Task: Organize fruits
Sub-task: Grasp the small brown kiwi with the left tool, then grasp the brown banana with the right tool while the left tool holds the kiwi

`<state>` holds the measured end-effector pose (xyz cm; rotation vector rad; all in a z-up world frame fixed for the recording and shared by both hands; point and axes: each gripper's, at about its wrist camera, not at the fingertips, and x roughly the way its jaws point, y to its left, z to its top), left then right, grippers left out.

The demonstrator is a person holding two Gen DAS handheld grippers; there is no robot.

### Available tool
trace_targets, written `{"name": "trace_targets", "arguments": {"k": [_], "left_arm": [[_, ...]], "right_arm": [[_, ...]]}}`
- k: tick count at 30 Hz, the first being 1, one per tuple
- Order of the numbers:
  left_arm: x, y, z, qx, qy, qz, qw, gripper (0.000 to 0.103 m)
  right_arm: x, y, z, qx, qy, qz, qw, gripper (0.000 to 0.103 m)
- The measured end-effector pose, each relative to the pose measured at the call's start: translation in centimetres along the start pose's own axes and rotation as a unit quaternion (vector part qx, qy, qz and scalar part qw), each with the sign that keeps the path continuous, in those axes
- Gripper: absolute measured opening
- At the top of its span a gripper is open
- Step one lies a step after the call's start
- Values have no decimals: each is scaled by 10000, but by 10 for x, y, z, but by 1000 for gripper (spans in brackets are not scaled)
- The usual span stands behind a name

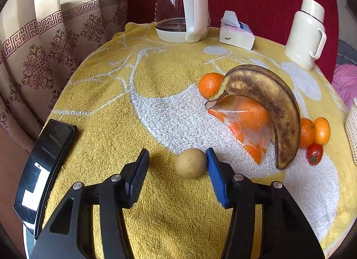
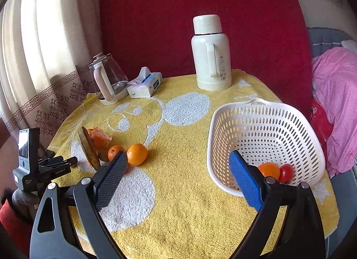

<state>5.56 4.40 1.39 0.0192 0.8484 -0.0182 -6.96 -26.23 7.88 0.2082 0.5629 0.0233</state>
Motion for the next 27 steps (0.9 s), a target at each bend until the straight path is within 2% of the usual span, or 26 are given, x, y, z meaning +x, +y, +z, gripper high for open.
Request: {"name": "trace_targets", "arguments": {"k": [7,11,16,22,27], "left_arm": [[-4,-7,-3,158,-118,-204,9996,29],[-10,1,-3,-65,-313,-439,9985,28],[-22,10,-4,-314,-592,-532,9963,28],[-24,9,-6,-373,-625,-288,9969,28],[-31,8,-9,-337,-746,-312,9962,28]], "right_arm": [[10,5,-6,-55,158,15,9999,93],[13,9,-10,-122,207,1,9997,93],[13,11,-12,-66,169,-22,9998,93],[7,22,-7,46,-35,81,9999,93],[21,47,0,-36,-39,336,9994,93]]}}
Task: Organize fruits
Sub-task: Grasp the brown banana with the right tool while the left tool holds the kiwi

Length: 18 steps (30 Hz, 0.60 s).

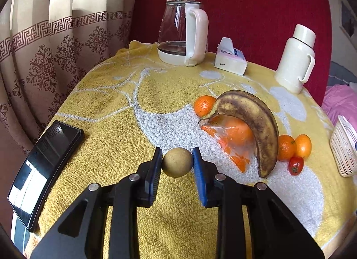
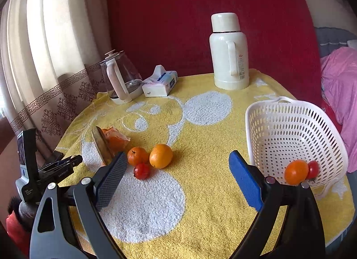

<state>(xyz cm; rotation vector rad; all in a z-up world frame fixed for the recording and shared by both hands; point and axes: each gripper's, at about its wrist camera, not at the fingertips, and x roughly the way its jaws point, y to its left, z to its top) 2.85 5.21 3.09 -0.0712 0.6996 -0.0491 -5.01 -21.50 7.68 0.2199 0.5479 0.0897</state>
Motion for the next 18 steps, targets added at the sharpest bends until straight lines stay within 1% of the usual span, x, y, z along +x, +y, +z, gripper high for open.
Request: {"name": "trace_targets", "arguments": {"k": [4,7,9,10,12,18], "left_arm": [[-1,1,0,-55,-14,-12,10000,28],[3,2,-1,-80,116,-83,9999,28],[4,2,-1,-87,157,-112,9998,28],[4,2,-1,-102,151,-111,9998,28],[4,3,-1,-133,157,-114,9997,28],[6,7,0,-227,204,-93,9995,28]], "right_arm": [[24,30,6,-297,128,268,9991,93],[45,53,10,-509,318,500,9969,92],[59,68,14,-631,472,657,9947,83],[66,75,17,-695,544,726,9935,81],[79,88,20,-796,647,863,9910,74],[116,117,24,-950,975,1169,9838,59]]}}
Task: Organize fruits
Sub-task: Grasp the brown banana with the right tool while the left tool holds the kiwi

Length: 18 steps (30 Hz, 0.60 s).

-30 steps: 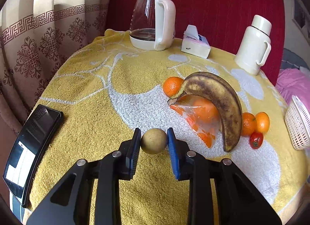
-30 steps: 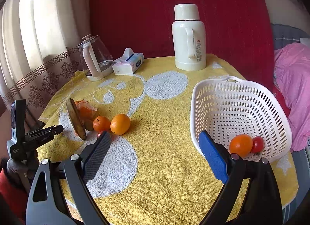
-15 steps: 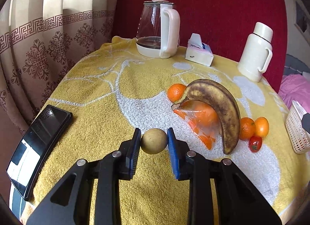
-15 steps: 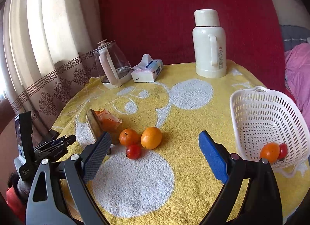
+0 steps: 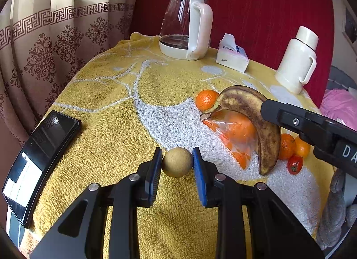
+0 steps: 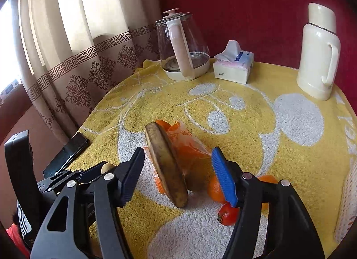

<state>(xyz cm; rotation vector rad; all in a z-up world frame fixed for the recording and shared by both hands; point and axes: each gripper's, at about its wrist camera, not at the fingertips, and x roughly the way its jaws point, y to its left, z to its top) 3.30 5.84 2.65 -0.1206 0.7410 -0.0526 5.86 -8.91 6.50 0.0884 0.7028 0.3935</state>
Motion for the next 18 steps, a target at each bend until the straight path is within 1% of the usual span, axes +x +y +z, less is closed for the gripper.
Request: {"name": "trace_targets", "arguments": {"k": [3,6,18], "left_arm": [[1,1,0,-45,34,4,10000,28],[2,2,0,-48,54,3,10000,28],[4,2,0,-48,84,8,10000,28]], "right_arm": [[15,8,3,-183,85,32,9998,53],[28,8,4,-207,216,40,9995,45],[44,8,5,-383,198,23,9991,44]]}}
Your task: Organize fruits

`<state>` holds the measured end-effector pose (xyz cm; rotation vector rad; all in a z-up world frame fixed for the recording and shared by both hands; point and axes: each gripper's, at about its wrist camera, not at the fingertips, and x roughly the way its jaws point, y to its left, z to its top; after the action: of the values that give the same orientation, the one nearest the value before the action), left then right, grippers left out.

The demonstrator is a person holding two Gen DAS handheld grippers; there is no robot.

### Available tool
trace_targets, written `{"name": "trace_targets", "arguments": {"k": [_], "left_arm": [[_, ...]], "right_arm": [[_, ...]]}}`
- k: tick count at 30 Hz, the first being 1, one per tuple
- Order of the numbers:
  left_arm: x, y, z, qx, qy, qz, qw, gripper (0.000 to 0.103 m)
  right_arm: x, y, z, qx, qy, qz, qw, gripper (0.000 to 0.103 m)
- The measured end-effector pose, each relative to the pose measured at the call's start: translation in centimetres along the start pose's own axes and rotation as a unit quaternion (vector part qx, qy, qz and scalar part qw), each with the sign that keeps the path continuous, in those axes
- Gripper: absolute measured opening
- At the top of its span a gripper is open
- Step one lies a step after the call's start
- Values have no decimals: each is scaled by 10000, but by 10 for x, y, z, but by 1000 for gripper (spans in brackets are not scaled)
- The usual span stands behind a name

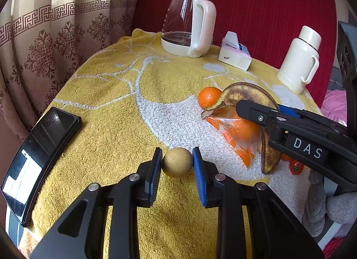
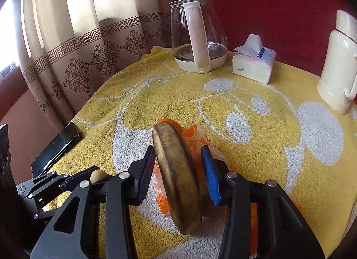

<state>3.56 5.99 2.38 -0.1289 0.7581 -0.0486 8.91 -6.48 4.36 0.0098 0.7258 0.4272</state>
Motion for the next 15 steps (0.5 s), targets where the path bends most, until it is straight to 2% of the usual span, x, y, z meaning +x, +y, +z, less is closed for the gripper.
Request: {"name": "trace_targets", "arguments": {"k": [4,6,9,15], "left_arm": [[0,0,0,-6,3,-1,10000,28],[1,0,0,-11,8,-2,10000,28],[1,1,-1,-17,10,-3,10000,28],[1,1,-1,-14,7,-2,10000,28]], "right_arm": [[1,2,0,-115,-13,-81,9999,44],[-4,6,-1,-191,-73,-190,9996,35],[-15,8,1,-139,-170,-174,9996,27],[-47,4,8,49,-460,-110,9989,27]]}}
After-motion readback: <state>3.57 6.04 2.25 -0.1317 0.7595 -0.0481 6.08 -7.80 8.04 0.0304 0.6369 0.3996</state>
